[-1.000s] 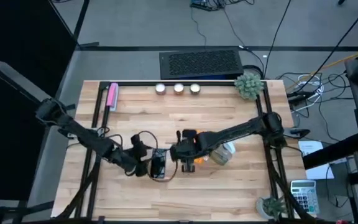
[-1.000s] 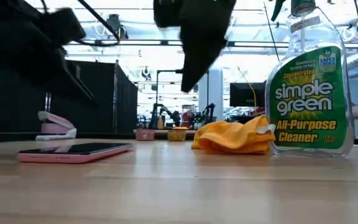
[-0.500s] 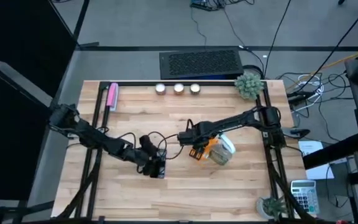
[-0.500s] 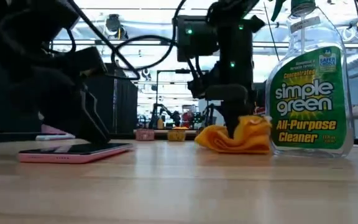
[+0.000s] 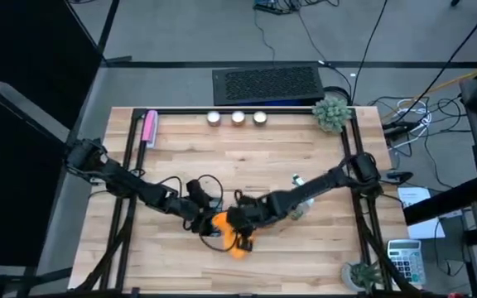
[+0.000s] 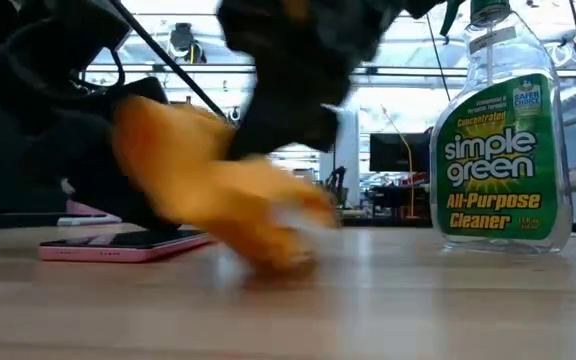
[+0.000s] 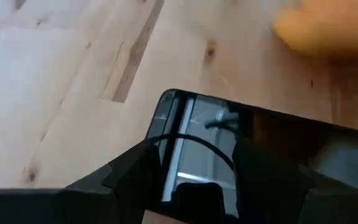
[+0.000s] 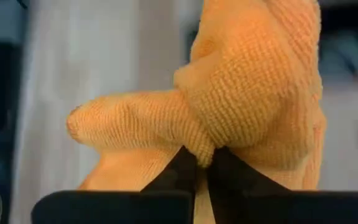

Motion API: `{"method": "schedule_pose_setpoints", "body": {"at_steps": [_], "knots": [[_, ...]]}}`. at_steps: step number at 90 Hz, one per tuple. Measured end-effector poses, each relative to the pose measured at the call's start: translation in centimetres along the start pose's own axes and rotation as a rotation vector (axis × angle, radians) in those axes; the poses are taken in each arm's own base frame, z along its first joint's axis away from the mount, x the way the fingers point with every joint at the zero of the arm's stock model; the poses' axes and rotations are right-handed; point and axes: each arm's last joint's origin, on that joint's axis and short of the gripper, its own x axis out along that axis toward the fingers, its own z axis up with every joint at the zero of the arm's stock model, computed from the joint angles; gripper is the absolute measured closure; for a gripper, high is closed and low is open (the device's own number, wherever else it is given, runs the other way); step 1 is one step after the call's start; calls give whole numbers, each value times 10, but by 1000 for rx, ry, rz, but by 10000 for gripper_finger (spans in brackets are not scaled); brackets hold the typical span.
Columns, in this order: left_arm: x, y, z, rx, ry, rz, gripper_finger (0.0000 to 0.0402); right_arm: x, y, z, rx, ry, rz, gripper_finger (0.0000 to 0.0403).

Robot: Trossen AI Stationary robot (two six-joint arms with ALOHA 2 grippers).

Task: Apply microfiber cloth
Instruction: Wipe the front side of the pink cellphone using the orange microfiber cloth

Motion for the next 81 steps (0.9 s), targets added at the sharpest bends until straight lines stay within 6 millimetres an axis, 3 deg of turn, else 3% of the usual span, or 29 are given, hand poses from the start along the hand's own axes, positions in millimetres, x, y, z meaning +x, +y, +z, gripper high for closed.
{"method": "schedule_pose_setpoints", "body": {"at_steps": [7, 15, 40, 52, 65, 81], "knots": [[0, 0, 0, 0, 0, 0, 187, 13, 1, 5, -16, -126, -15, 399], [0, 0, 0, 0, 1, 1, 187, 32, -16, 8, 13, -195, -40, 399], [1, 3, 1, -8, 0, 10, 187, 83, -47, -5, 144, -327, -19, 399], [1, 3, 1, -2, -5, 3, 187, 97, -48, -11, 135, -393, -8, 399], [2, 4, 1, 7, -1, 6, 187, 104, -51, -21, 190, -308, -47, 399], [4, 5, 2, -4, -1, 7, 187, 102, -38, -28, 146, -249, -34, 399]]}}
